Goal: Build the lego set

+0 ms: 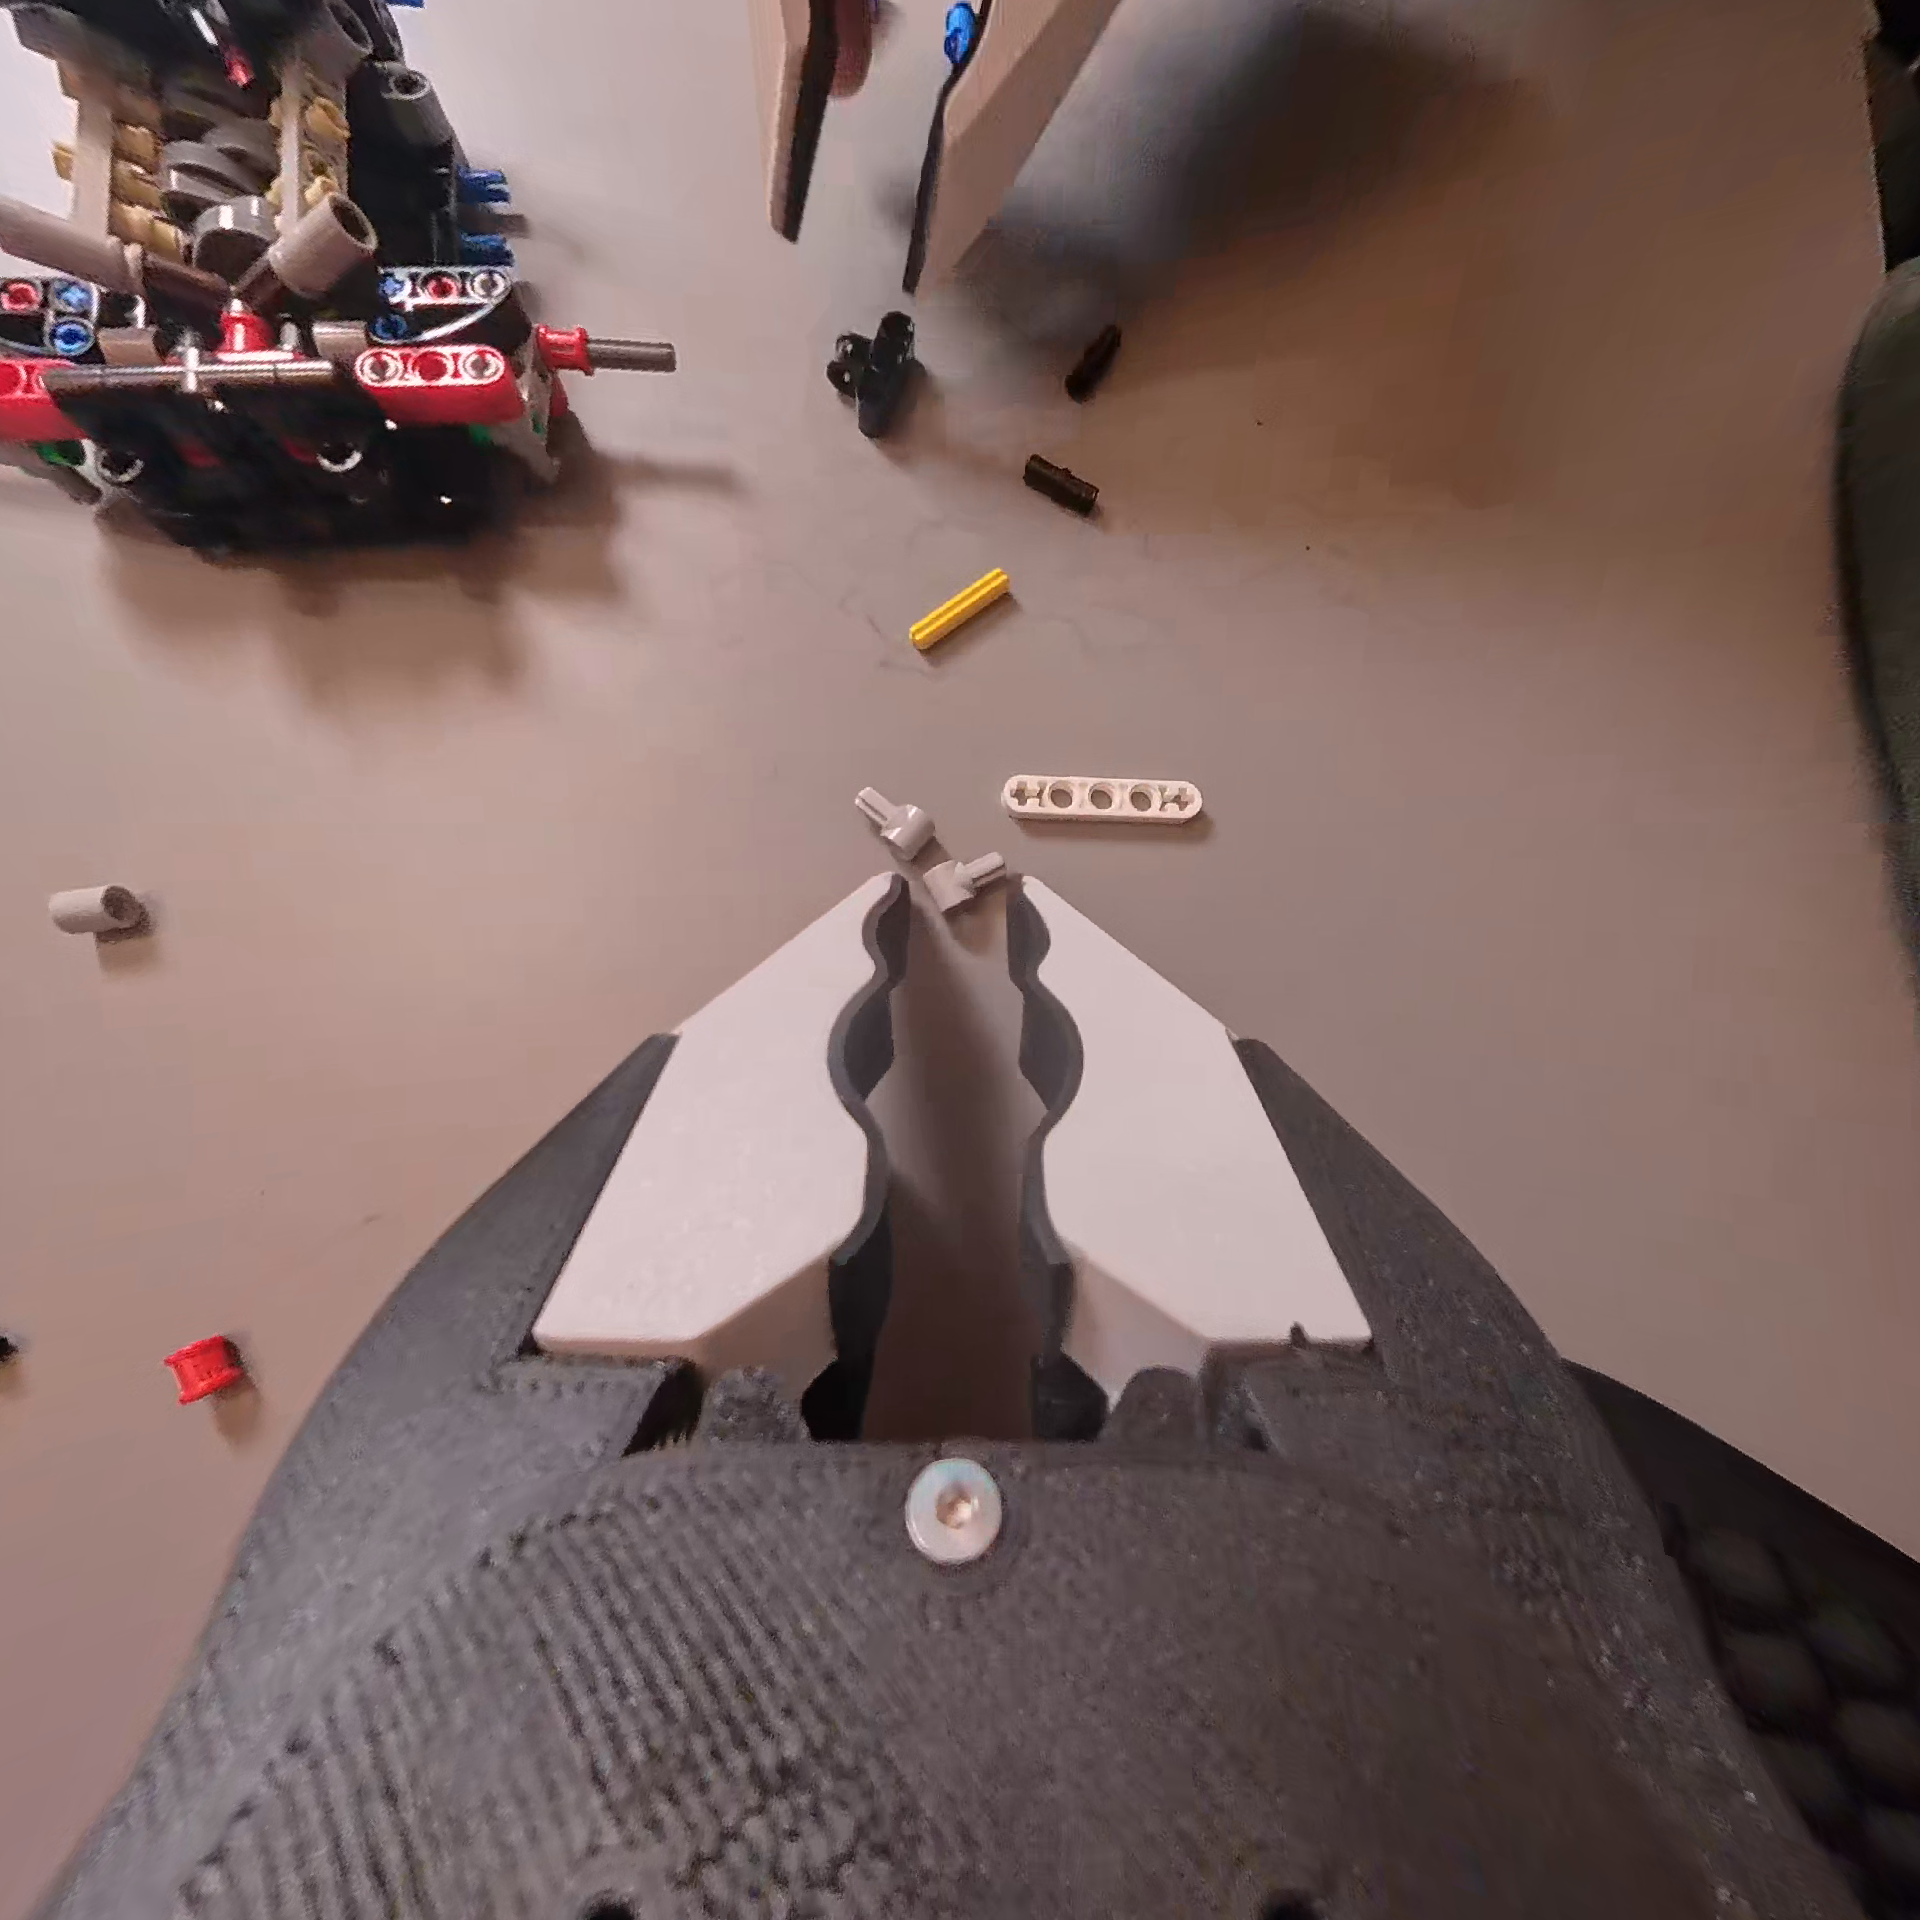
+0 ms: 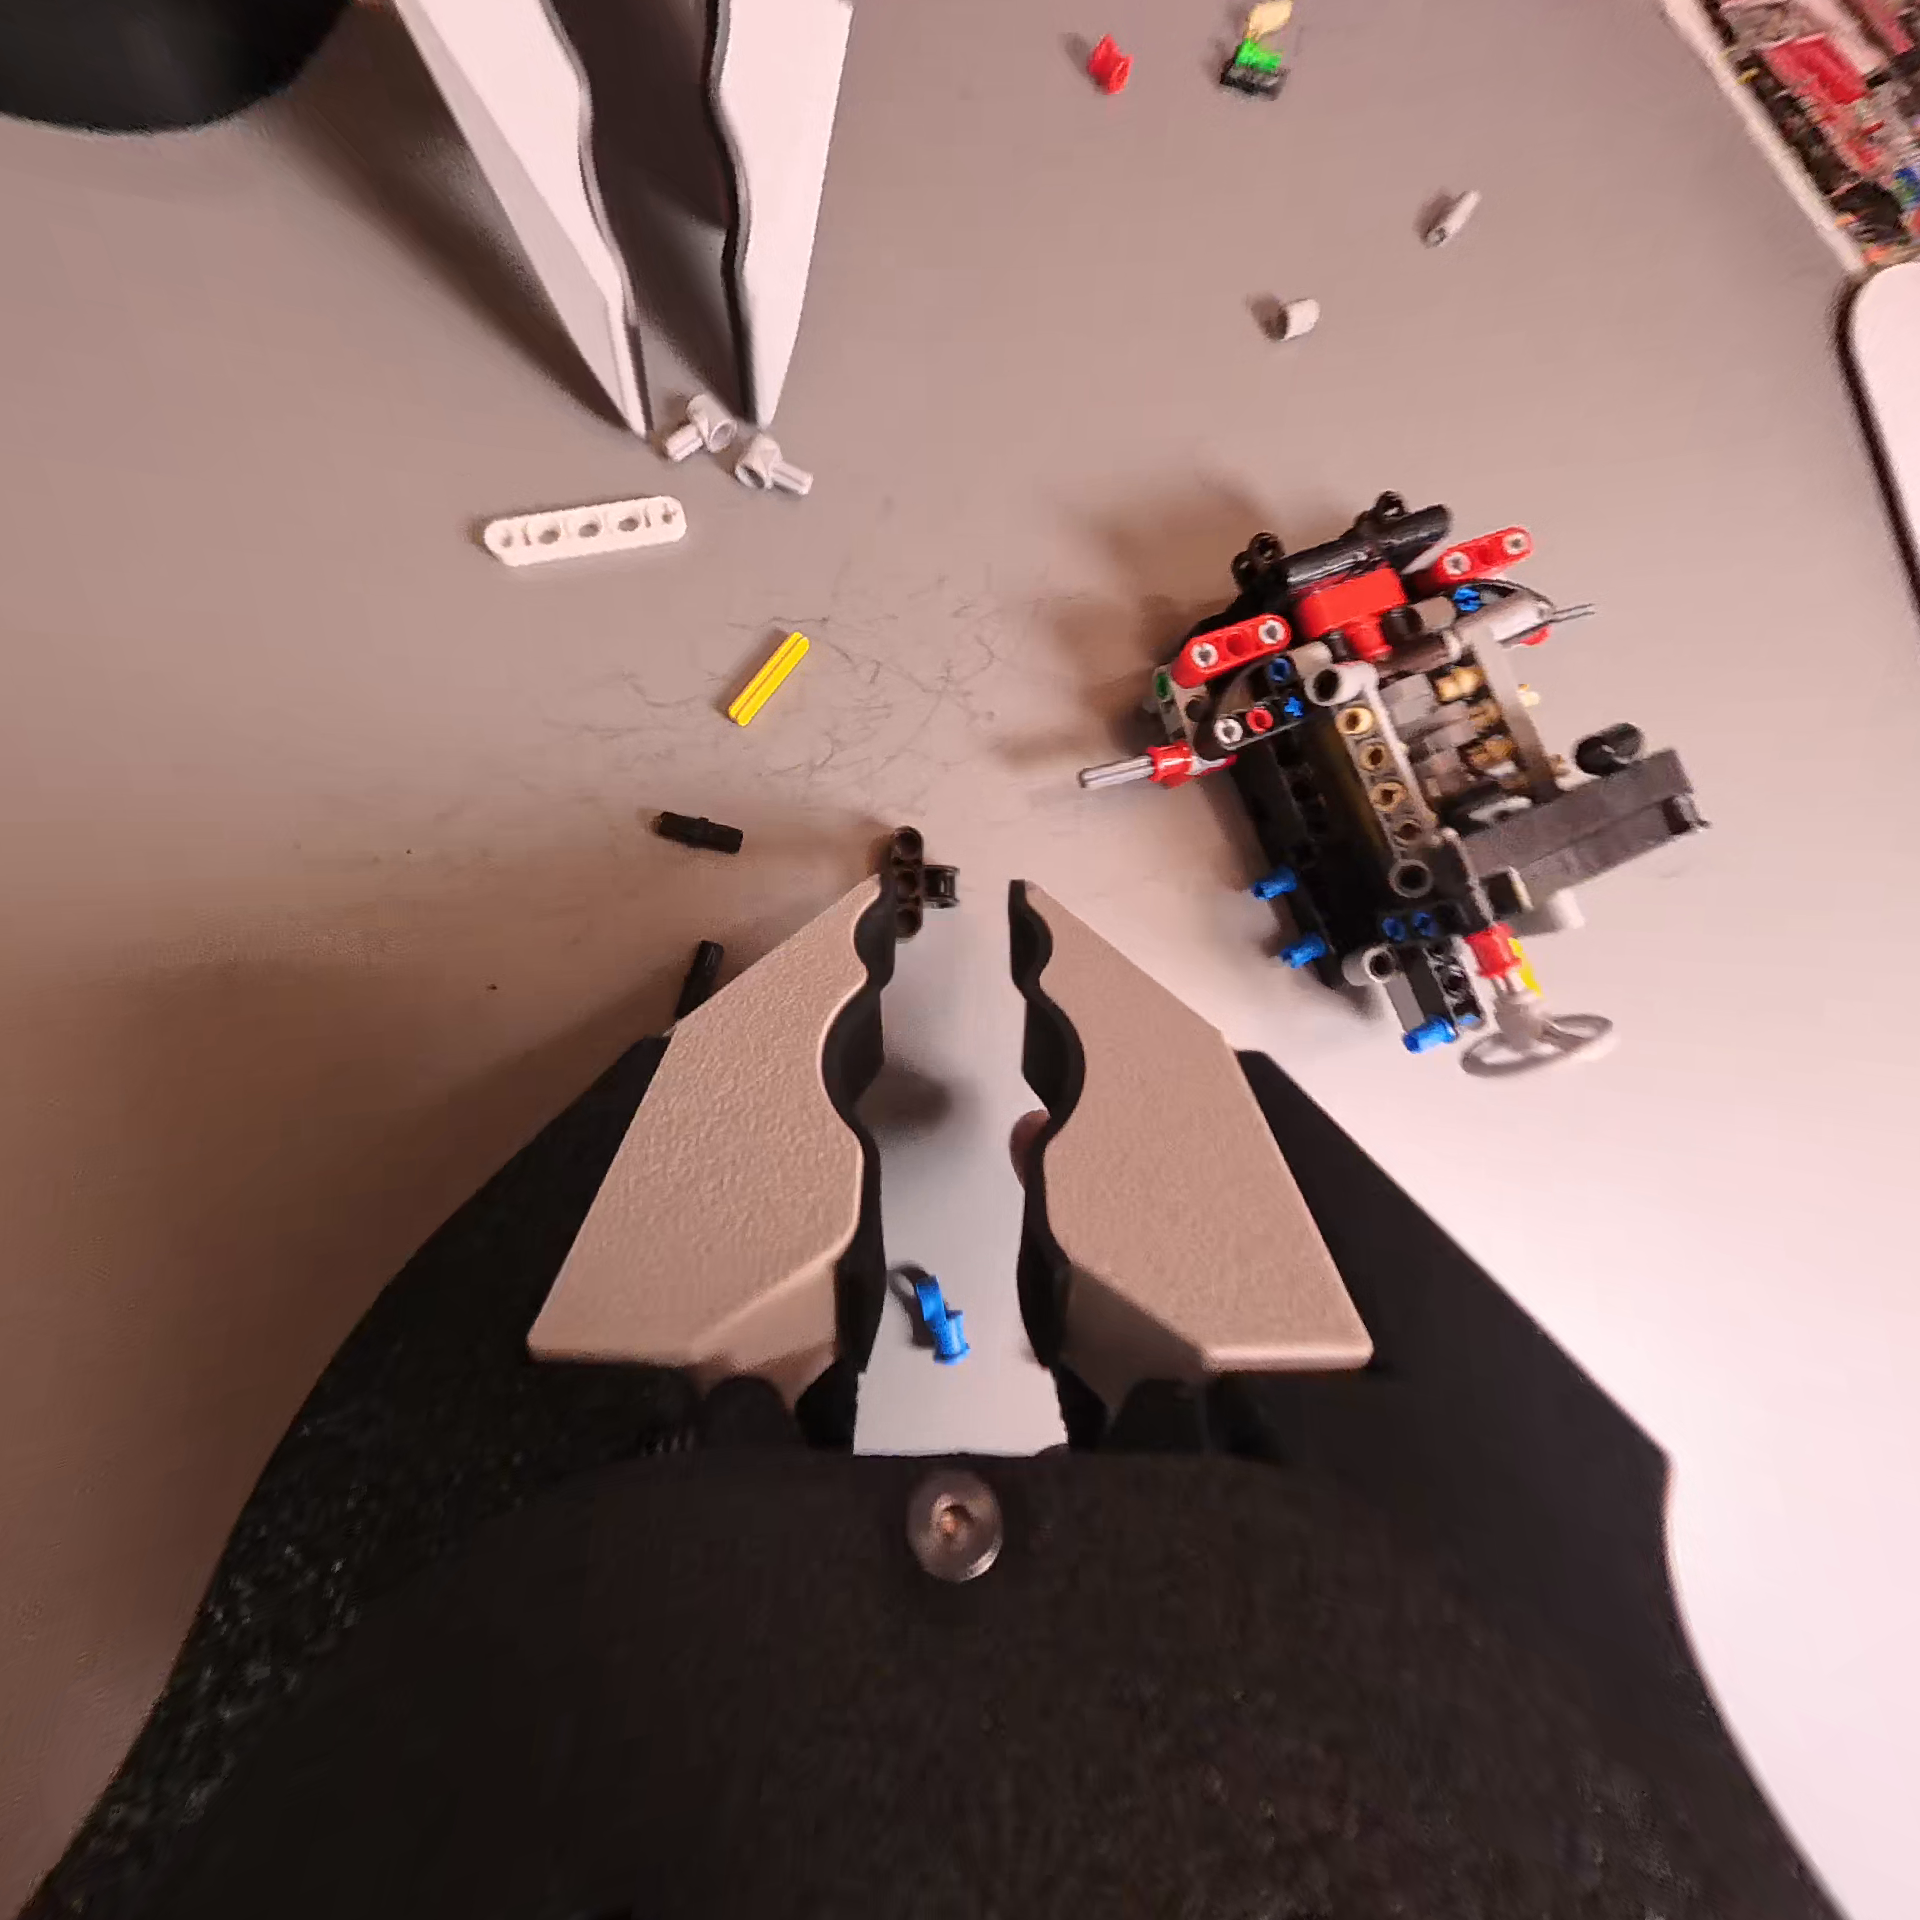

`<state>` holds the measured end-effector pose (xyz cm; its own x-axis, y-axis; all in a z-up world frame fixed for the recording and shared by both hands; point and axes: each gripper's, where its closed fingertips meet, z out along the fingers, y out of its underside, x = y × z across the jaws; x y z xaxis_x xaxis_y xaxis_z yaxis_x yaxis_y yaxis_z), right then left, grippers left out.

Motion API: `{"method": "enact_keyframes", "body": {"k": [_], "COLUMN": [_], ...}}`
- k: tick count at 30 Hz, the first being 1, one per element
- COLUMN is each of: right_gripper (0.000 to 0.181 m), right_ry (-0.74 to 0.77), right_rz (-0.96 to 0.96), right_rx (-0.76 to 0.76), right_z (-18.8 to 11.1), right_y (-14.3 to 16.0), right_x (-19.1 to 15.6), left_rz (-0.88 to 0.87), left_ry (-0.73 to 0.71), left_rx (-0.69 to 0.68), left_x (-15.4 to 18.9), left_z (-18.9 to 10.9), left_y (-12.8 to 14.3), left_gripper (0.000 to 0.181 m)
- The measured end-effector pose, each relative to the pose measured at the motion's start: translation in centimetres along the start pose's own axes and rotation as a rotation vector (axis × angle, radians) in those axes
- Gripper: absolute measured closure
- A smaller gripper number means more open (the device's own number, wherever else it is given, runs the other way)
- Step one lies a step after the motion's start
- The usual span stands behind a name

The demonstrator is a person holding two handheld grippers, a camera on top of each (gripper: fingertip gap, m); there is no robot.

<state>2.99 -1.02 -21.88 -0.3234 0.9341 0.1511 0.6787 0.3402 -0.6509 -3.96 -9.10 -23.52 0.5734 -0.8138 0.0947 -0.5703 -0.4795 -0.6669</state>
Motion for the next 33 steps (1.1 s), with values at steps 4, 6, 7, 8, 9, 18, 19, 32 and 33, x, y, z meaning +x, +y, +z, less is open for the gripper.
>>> {"method": "enact_keyframes", "body": {"k": [4, 6, 7, 8, 9, 18, 19, 32, 33], "right_gripper": [0.162, 0.163, 0.164, 0.164, 0.164, 0.165, 0.165, 0.167, 0.167], "right_ry": [0.049, 0.067, 0.076, 0.082, 0.086, 0.103, 0.101, 0.1, 0.1], "right_rz": [0.043, 0.06, 0.071, 0.082, 0.089, 0.093, 0.095, 0.127, 0.127], "right_rx": [0.066, 0.099, 0.117, 0.132, 0.142, 0.171, 0.175, 0.201, 0.198], "right_z": [-1.8, -2.6, -2.9, -3.2, -3.4, -4.0, -4.0, -4.2, -4.2], "right_y": [0.3, 0.4, 0.5, 0.5, 0.5, 0.8, 0.8, 1.3, 1.3], "right_x": [0.8, 1.2, 1.4, 1.6, 1.7, 1.8, 1.8, 2.2, 2.2], "left_rz": [0.002, -0.001, -0.004, -0.008, -0.014, 0.035, 0.045, -0.05, -0.04], "left_ry": [-0.038, -0.053, -0.065, -0.084, -0.1, -0.087, -0.075, -0.183, -0.164], "left_rx": [-0.003, 0.003, 0.006, 0.011, 0.018, 0.091, 0.091, 0.125, 0.119], "left_x": [-0.6, -1.0, -1.3, -1.8, -2.2, -4.5, -4.7, -5.4, -4.9], "left_z": [0.1, -0.1, -0.2, -0.4, -0.5, 0.5, 0.7, -1.5, -1.3], "left_y": [-0.1, 0.0, 0.1, 0.2, 0.3, -1.2, -1.4, -0.8, -0.7], "left_gripper": [0.172, 0.172, 0.172, 0.172, 0.172, 0.172, 0.171, 0.169, 0.168]}}
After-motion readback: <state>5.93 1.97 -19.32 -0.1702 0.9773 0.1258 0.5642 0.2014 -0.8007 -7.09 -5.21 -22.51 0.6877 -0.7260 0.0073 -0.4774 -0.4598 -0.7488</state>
